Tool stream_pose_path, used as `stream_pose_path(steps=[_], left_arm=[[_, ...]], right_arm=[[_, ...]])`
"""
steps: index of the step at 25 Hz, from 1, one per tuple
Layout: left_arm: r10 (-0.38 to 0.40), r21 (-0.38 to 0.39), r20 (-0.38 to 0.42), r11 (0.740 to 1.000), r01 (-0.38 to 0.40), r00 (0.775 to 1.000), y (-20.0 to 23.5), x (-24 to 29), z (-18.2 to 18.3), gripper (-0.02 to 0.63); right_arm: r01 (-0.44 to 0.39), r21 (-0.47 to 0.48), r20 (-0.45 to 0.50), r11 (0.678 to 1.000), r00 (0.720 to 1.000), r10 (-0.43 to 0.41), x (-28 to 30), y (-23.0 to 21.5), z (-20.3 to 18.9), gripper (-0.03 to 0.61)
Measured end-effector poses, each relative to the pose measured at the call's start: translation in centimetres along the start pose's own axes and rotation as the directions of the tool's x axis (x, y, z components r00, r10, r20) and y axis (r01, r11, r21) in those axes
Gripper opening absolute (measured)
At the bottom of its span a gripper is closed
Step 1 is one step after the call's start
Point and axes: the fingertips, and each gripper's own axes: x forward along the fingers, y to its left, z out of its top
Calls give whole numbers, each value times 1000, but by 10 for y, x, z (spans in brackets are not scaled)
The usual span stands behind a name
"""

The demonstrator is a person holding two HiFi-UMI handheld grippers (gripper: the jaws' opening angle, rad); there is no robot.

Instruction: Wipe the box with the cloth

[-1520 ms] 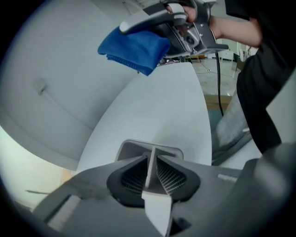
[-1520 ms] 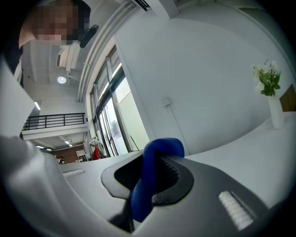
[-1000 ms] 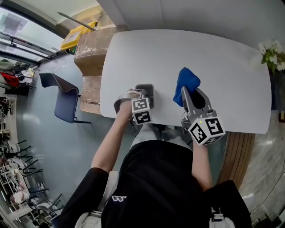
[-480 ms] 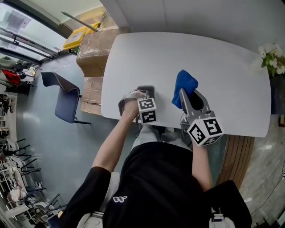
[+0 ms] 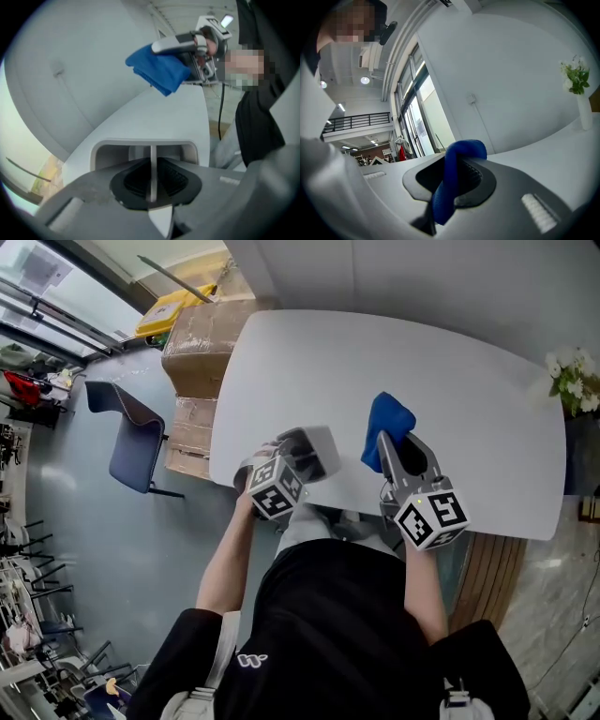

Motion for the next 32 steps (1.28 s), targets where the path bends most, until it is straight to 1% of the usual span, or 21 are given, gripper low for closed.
stream_pose_path(steps=[2,3,4,6,7,9,11,13,14,16,19,21,23,26,29,32], left_arm=[[-13,-72,116,997,21,993,-3,-14,16,51],[-18,-108,180,993,38,984,-4,-22,24,51],[-18,-144,244,988,55,970,-3,-32,33,51],[-1,-215,359,973,84,933,-1,-51,48,51],[13,-243,405,966,94,914,0,-59,54,51],[31,-274,471,955,113,882,1,-74,62,51],[41,-290,509,949,126,860,1,-84,66,51],[53,-306,530,943,132,846,4,-90,67,51],[60,-314,536,940,133,842,6,-92,67,51],[71,-329,541,935,133,838,10,-95,69,51],[82,-342,546,930,133,834,16,-102,77,51],[69,-322,542,938,131,838,16,-103,80,51],[50,-296,536,946,132,843,14,-103,84,51],[2,-240,541,959,152,841,9,-104,91,51],[-66,-164,540,970,182,839,0,-106,95,51],[-152,-78,519,971,224,841,-14,-108,99,51]], right_arm=[[-20,-10,-2,1000,1000,20,3,5,3,57],[-33,-16,-3,999,999,33,4,8,5,57],[-48,-22,-4,999,999,48,5,12,7,57],[-83,-41,-4,996,997,83,5,18,12,57],[-105,-52,-4,993,995,104,5,21,15,55],[-153,-79,-4,985,988,154,2,27,22,55],[-205,-126,-8,971,979,205,-1,36,30,55],[-246,-209,-21,946,969,247,-5,47,37,55],[-270,-258,-39,928,962,269,-6,53,38,55],[-337,-345,-96,876,941,324,-9,69,35,55],[-450,-424,-213,786,893,397,-10,93,19,55],[-504,-443,-275,742,863,423,-11,105,8,55],[-549,-452,-312,703,836,452,-13,117,1,55],[-609,-452,-355,651,793,495,-17,128,-6,55],[-650,-450,-383,612,760,526,-20,136,-8,55],[-669,-455,-419,587,743,522,-19,141,-12,57]])
